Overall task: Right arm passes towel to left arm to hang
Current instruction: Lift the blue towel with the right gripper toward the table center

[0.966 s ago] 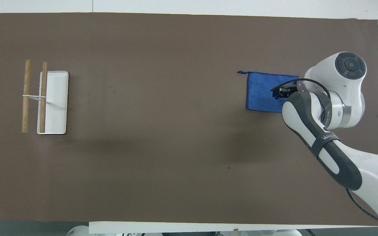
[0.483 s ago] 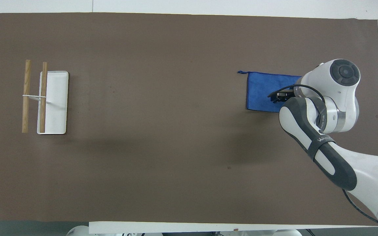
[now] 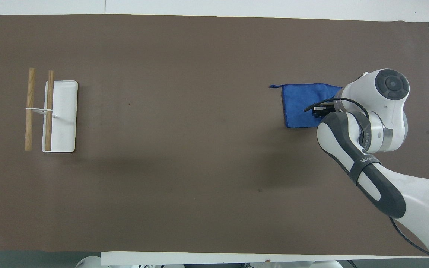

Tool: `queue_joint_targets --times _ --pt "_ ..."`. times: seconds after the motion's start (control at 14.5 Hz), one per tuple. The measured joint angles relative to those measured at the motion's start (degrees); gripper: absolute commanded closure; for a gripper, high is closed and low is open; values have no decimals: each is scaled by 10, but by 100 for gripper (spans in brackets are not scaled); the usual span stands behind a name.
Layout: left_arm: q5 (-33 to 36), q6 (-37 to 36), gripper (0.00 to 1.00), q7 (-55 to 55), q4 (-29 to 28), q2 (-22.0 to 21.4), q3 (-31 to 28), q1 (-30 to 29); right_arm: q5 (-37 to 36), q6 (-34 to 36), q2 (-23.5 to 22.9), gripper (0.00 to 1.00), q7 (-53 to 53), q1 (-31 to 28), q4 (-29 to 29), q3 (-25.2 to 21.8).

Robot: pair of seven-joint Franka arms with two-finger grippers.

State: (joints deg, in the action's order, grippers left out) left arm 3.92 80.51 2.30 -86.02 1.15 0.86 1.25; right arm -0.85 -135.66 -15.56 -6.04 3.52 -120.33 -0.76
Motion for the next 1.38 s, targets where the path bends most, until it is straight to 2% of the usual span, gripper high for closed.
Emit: queue_joint_targets --times 0.21,0.48,0.76,0.9,1.03,1.24,1.38 --pt "0 -7 0 0 0 0 0 0 0 1 0 100 0 1 0 0" --pt "0 -23 0 0 -1 -1 -1 -1 11 48 0 100 1 1 30 10" --pt "0 -29 0 -1 -2 -3 -8 -20 148 155 4 100 -2 6 131 22" --pt "0 -28 0 -23 -6 -5 -10 -28 224 187 7 100 -38 8 172 31" --pt "0 -9 0 -79 -33 -15 -9 -28 269 191 9 100 -110 24 193 42" --pt "0 75 0 -208 -125 -51 -2 -2 333 173 9 100 -251 84 210 48" --pt "0 133 0 -315 -187 -69 1 36 374 150 9 100 -330 128 212 49"
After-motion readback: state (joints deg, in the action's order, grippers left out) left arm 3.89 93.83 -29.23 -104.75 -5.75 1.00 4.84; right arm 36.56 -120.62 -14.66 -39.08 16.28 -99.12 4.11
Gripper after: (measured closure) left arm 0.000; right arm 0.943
